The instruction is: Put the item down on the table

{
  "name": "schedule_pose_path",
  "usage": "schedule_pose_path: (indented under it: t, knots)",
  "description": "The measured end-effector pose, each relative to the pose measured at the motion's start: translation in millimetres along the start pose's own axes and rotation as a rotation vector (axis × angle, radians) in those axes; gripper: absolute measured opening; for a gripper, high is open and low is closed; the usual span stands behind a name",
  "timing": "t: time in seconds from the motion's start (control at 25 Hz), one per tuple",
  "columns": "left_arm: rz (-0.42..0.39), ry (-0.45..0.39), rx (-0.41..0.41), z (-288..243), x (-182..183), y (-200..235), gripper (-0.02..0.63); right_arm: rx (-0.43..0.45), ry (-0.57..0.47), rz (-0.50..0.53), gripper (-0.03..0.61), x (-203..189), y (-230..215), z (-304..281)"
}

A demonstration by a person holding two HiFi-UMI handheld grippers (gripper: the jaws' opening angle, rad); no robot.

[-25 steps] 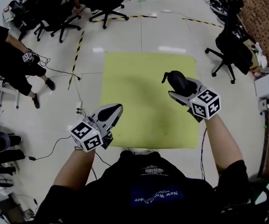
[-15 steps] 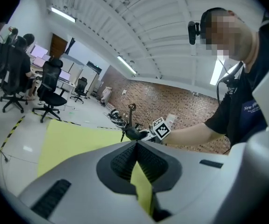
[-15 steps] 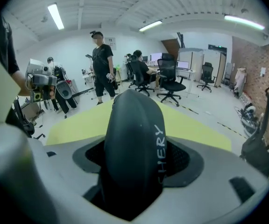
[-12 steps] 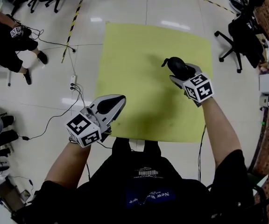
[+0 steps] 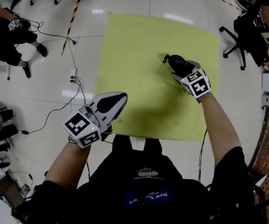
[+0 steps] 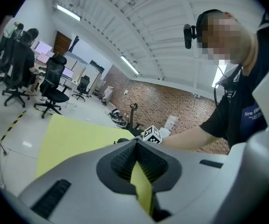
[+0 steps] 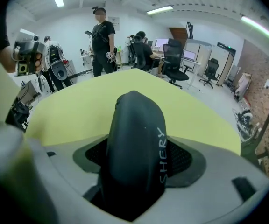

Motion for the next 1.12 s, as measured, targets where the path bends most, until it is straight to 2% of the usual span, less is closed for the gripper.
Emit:
schedule_pose_path:
  t: [0.12, 0.24, 0.36, 0.44, 0.68, 0.96, 1.04, 1.12]
  knots:
    - [0.004, -0.003, -0.001, 0.3, -0.1, -0.3, -0.008, 0.014, 0.012, 0.017, 0.327, -1.1, 2.7, -2.9]
    - [0.006, -0.001, -0.003, 0.3, -0.9, -0.8, -0.008, 0.021, 0.007, 0.027, 0.358, -0.1, 3.8, -4.4]
    - [0.003, 0.003, -0.003, 0.1, -1.9, -1.5, -0.008, 0.023, -0.017, 0.012, 0.399, 1.1, 2.2, -0.7]
    - [0.002, 0.002, -0.004, 0.6, -2.7, -2.1, -0.008, 0.012, -0.054, 0.003, 0.400, 3.8, 1.0, 7.3]
    - [-0.008, -0.008, -0.016, -0.6, 3.0, -9.2, -0.008, -0.034, -0.229, -0.057, 0.400, 22.2, -3.7, 58.2]
    - [-0.073, -0.055, -0.048, -1.1, 34.7, -40.1, -0.008, -0.066, -0.524, -0.220, 0.397, 42.1, -9.1, 163.5]
    - [-0.092, -0.079, -0.056, 1.4, 46.2, -51.2, -0.008, -0.074, -0.592, -0.256, 0.315, 44.0, -4.3, 193.2]
    - [-0.109, -0.100, -0.061, 3.8, 56.8, -64.0, -0.008, -0.077, -0.645, -0.276, 0.280, 44.3, 3.2, 220.4]
Point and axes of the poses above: the fingertips, and each gripper's own axes: z backward along the fingers, y to its left, x out of its top, the point moved 10 cm from there along z, backward along the fingers, and after that the axes turned 13 degrees about z, right-handed, at the moved point
